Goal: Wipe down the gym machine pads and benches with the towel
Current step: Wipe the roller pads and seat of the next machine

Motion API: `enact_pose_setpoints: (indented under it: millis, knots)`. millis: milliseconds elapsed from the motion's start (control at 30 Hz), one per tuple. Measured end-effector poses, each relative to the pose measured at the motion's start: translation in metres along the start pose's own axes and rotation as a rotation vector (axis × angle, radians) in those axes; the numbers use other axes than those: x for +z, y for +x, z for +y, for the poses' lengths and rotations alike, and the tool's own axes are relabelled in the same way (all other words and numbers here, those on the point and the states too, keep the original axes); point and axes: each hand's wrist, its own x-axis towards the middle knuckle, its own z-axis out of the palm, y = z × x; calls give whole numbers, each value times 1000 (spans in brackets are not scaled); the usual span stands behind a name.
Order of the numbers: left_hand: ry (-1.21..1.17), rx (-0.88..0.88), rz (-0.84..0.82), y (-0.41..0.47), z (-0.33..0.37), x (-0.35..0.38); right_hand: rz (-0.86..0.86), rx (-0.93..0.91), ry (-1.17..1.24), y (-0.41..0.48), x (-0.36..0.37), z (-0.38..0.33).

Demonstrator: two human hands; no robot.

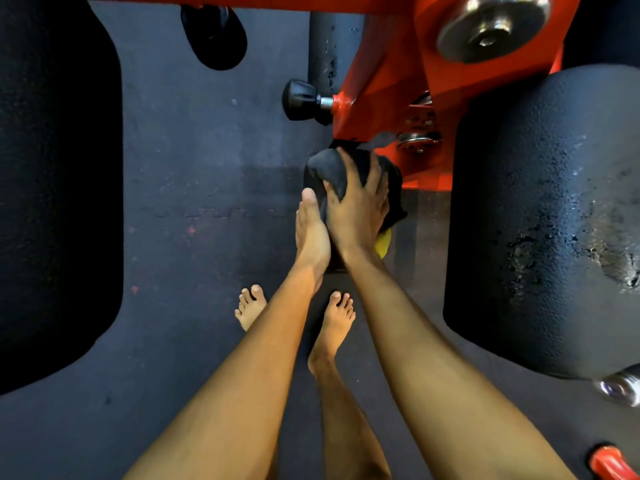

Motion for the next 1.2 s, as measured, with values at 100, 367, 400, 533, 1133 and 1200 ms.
enact_pose_setpoints:
  millis: [100, 367, 400, 533, 1133, 1200]
  knots:
    - [-66, -66, 11, -15, 12, -2, -14, -78, 87, -52, -2, 37]
    - [-49, -139, -3, -23, 54, -7, -85, -24, 134, -99, 4, 53]
    - [-60, -153, -20, -25, 56, -6, -53, -5, 105, -83, 4, 42]
    - [-57, -163, 1, -15, 25, 2, 33, 89, 84, -14, 2, 7]
    - [-111, -167, 98, 14, -14, 3, 65, 95, 76, -25, 4, 7]
    - [-88, -157, 103, -18, 14, 12, 99, 98, 54, 5, 3, -11]
